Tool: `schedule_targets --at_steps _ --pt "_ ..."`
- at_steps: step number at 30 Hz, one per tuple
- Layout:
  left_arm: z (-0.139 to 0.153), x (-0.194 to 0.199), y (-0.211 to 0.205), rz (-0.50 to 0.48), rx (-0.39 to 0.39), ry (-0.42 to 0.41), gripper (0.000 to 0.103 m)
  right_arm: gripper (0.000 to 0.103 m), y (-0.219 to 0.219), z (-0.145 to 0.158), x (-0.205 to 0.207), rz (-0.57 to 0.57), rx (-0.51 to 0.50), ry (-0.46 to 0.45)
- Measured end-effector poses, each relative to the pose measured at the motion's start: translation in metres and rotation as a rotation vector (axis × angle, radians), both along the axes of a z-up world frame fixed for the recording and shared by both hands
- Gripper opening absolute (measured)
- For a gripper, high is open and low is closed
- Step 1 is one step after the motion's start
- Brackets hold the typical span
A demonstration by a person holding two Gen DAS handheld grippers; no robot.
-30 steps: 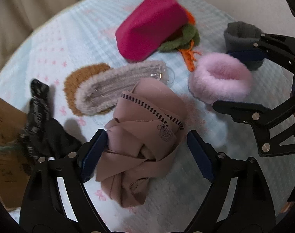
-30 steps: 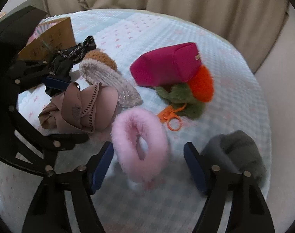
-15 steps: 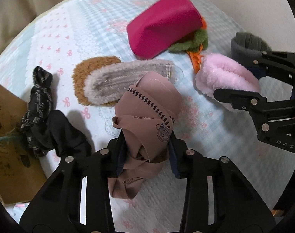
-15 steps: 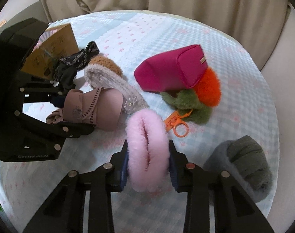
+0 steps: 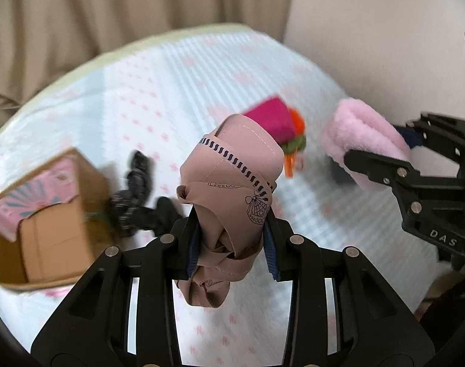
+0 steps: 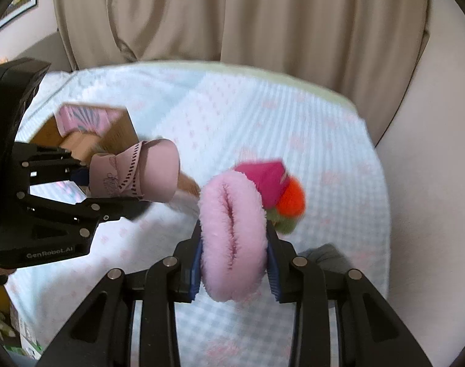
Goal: Organize soft objects
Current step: 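Carry scarf and hair tie into the cardboard box and open both tools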
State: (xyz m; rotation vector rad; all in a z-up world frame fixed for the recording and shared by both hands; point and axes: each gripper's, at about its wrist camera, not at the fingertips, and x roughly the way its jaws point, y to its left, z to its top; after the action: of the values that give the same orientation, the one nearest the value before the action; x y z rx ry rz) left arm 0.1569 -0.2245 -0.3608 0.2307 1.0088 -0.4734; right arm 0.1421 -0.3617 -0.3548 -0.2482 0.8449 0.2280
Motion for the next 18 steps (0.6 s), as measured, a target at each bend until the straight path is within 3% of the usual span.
schedule_targets --at_steps 9,18 --pt "0.122 -0.025 0.06 0.174 -0.068 -0.113 0.031 0.032 0.049 0.109 -0.026 0.028 0.064 -0.1" --pt "0.186 -0.05 0.152 0.304 -0.068 -0.185 0.031 0.032 0.13 0.15 -0.024 0.111 0.132 -0.124"
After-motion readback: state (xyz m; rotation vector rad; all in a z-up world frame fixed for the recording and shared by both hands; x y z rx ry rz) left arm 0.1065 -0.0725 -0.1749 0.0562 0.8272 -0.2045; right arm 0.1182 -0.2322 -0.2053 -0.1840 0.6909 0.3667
